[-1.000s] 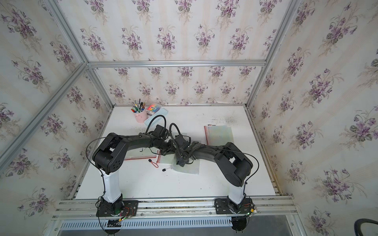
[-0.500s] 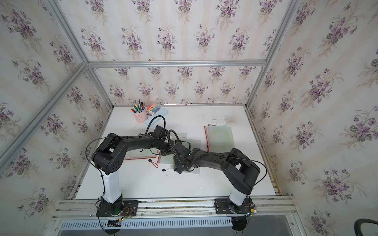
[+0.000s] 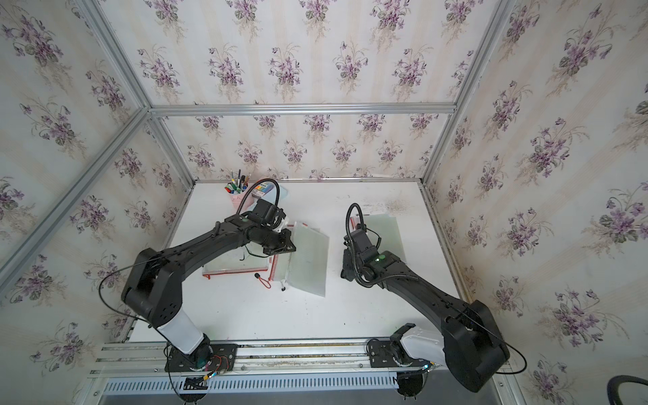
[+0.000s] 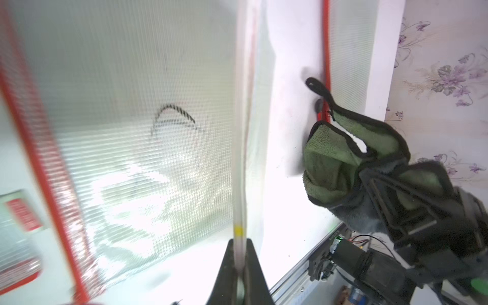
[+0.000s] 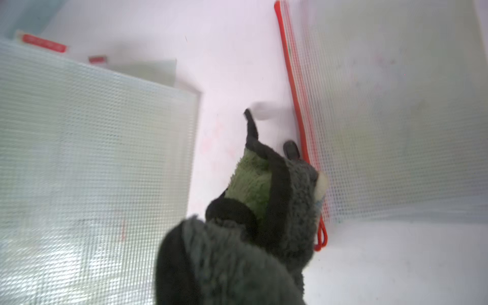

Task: Wipe the document bag
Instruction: Adjust the document bag.

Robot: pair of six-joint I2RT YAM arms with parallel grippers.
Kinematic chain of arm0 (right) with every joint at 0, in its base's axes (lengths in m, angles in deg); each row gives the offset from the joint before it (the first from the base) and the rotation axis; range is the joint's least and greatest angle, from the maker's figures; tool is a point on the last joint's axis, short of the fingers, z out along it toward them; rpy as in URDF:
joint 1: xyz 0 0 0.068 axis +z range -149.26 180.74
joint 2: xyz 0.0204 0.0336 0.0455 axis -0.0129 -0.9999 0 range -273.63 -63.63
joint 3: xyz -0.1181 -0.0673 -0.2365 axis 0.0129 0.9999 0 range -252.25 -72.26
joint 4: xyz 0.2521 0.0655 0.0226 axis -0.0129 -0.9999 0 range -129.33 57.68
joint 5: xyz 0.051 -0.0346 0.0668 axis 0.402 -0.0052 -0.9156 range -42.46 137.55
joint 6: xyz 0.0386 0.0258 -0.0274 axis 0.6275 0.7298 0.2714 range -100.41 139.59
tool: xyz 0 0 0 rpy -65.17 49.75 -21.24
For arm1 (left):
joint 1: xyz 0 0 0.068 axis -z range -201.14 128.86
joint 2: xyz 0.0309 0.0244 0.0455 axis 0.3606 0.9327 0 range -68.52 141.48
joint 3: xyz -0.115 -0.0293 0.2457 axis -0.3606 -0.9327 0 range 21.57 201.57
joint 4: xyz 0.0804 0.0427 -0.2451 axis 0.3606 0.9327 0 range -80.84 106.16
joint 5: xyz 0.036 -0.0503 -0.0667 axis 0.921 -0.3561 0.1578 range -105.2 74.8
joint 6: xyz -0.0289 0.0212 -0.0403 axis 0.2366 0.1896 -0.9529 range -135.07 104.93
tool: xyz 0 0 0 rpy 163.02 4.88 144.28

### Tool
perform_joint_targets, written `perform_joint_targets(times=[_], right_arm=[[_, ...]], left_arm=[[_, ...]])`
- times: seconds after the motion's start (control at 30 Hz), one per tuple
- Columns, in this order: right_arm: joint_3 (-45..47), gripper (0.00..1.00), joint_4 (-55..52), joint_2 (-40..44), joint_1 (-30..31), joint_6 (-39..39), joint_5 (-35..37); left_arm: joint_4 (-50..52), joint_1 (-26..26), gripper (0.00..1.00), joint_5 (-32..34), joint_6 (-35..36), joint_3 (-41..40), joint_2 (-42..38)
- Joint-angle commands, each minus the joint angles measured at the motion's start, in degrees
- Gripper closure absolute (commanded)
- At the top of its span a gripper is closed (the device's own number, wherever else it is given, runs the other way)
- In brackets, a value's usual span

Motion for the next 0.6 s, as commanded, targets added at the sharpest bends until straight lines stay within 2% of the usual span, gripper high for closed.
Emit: perform_joint_targets(times=[0.0,0.13,0.2,0.27,0.43,0.57], right_arm=[[-2.5,0.78,0.0,-3.0,-0.7,-3.2,1.6],[-4.3,0.79,2.0,-6.9,-1.0,-4.4,0.3],[-5.0,0.79,3.2,-7.7,-1.1,-4.3,-0.1],[-6.0,0.78,3.6,-8.4,-3.6,-4.4,-0.6],[-7.4,0.78,2.7,-8.5,-6.6,-6.3,-0.2],[-6.7,0.78,1.8,-6.1,-10.0,-7.0,0.1]], left_arm=[[23.4,-0.2,1.00,18.5,10.9,7.1,-1.9],[38.3,0.8,1.00,31.1,11.6,18.7,-0.3],[41.9,2.9,1.00,34.1,10.3,23.4,1.2],[43.9,6.6,1.00,35.9,8.4,27.0,3.6],[41.6,14.9,1.00,29.1,2.2,30.7,13.2],[38.5,19.4,1.00,23.6,0.1,32.5,20.2]])
